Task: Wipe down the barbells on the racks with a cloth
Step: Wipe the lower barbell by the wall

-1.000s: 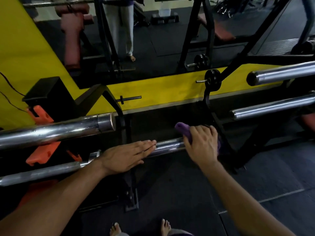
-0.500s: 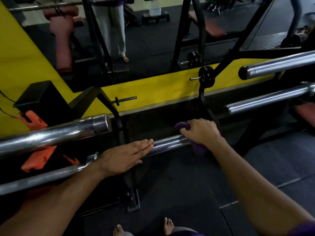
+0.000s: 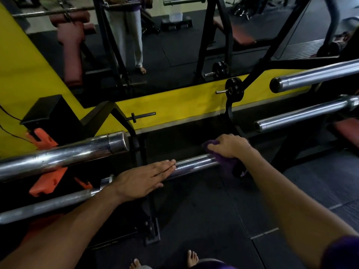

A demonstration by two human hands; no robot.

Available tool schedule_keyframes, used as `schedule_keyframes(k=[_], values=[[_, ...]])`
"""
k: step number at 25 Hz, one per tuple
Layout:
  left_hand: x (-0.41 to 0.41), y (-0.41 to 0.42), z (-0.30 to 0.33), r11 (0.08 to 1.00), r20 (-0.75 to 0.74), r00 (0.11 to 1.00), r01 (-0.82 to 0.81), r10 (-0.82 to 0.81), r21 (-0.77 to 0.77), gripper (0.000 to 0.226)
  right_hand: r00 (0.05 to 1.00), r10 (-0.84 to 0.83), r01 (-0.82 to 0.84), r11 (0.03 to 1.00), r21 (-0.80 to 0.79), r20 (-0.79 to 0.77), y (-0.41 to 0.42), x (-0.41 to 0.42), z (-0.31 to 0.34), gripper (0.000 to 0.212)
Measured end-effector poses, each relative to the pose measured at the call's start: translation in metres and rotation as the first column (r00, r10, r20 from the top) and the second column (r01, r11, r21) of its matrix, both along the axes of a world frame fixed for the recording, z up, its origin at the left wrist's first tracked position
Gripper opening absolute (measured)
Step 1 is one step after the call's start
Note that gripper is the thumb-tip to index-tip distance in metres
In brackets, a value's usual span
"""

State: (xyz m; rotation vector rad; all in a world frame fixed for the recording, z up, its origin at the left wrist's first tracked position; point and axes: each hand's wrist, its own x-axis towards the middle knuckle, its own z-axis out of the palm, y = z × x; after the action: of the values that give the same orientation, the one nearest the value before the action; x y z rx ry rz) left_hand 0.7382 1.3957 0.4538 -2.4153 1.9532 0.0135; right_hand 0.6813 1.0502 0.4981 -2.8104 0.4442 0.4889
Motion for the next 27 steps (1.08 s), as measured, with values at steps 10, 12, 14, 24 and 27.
schedule_keyframes(k=[10,12,14,24,27], values=[[-0.009,0.026,0.024,0.978,-0.131,0.975,-0.19,0.177,-0.091,0.071,0.796,0.112,-0.066,0.993,-0.099,0.595,0.022,-0.058,-0.028,0.034],[-0.01,0.061,0.026,0.956,-0.102,0.965,-0.256,0.243,-0.141,0.068,0.755,0.02,-0.003,1.0,-0.028,0.655,0.04,-0.05,-0.018,0.034],[-0.01,0.091,0.023,0.963,-0.064,0.971,-0.237,0.23,-0.131,0.064,0.753,0.076,-0.036,0.997,-0.074,0.654,0.063,-0.049,-0.019,0.033],[0.012,0.117,-0.008,0.981,-0.026,0.99,-0.14,0.138,-0.137,0.056,0.962,-0.035,0.076,0.987,-0.143,0.272,0.13,-0.013,-0.013,0.036],[0.012,0.114,-0.007,0.979,-0.028,0.993,-0.115,0.112,-0.17,0.055,0.87,0.17,-0.105,0.981,-0.164,0.462,0.16,-0.049,-0.038,0.045]])
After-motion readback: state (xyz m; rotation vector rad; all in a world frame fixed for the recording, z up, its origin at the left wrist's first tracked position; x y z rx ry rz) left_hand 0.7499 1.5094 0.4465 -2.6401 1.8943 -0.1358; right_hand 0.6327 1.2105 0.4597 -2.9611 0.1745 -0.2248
